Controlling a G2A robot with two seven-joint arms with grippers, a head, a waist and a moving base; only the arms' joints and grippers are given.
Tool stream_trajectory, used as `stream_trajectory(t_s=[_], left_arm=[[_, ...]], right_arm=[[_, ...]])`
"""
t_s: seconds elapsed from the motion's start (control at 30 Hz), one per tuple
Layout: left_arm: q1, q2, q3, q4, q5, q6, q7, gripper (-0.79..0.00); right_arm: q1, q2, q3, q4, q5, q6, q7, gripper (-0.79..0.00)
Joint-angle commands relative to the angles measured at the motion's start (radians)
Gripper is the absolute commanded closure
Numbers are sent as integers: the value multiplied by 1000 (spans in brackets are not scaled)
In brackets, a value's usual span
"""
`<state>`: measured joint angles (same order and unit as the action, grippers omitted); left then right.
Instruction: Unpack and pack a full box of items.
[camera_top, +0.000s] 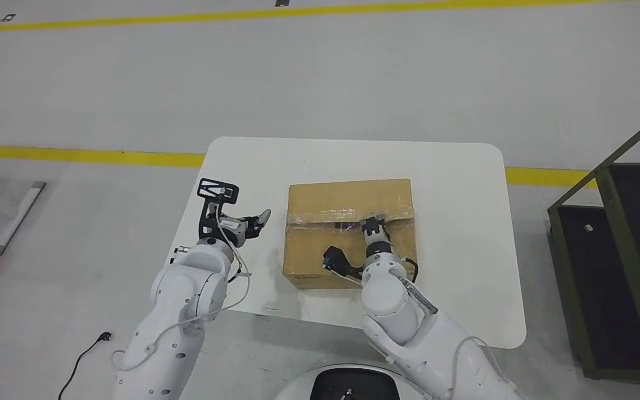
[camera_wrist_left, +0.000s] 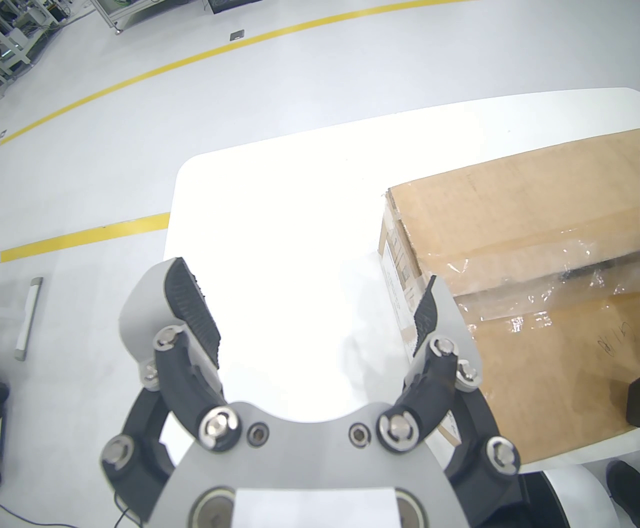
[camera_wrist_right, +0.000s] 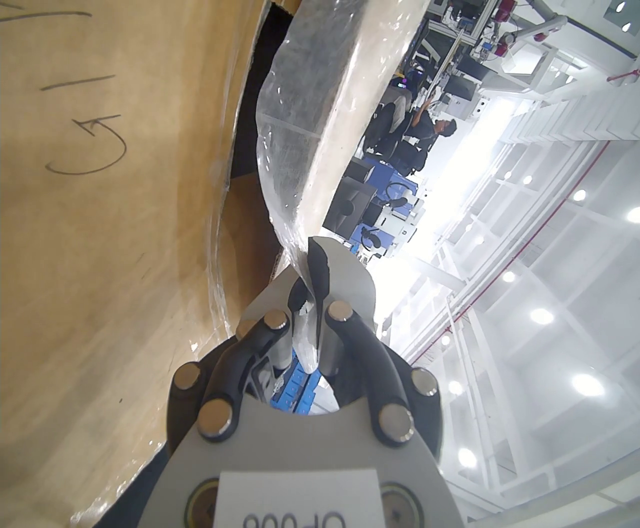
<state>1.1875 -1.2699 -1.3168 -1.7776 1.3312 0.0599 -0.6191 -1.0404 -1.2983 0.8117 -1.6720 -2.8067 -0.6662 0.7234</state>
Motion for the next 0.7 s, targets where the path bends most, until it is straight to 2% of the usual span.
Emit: stream_trajectory(t_s=[0.0,0.3,0.67], left_arm=[[0,0,0,0,0,0,0,-785],[0,0,0,0,0,0,0,-785],[0,0,0,0,0,0,0,-785]], right_arm=[[-6,-3,10,-17,6,-1,2,0],[-59,0,53,-130,-52,-23,-22,0],[-80,-16,96,-95,-22,-30,-37,0]])
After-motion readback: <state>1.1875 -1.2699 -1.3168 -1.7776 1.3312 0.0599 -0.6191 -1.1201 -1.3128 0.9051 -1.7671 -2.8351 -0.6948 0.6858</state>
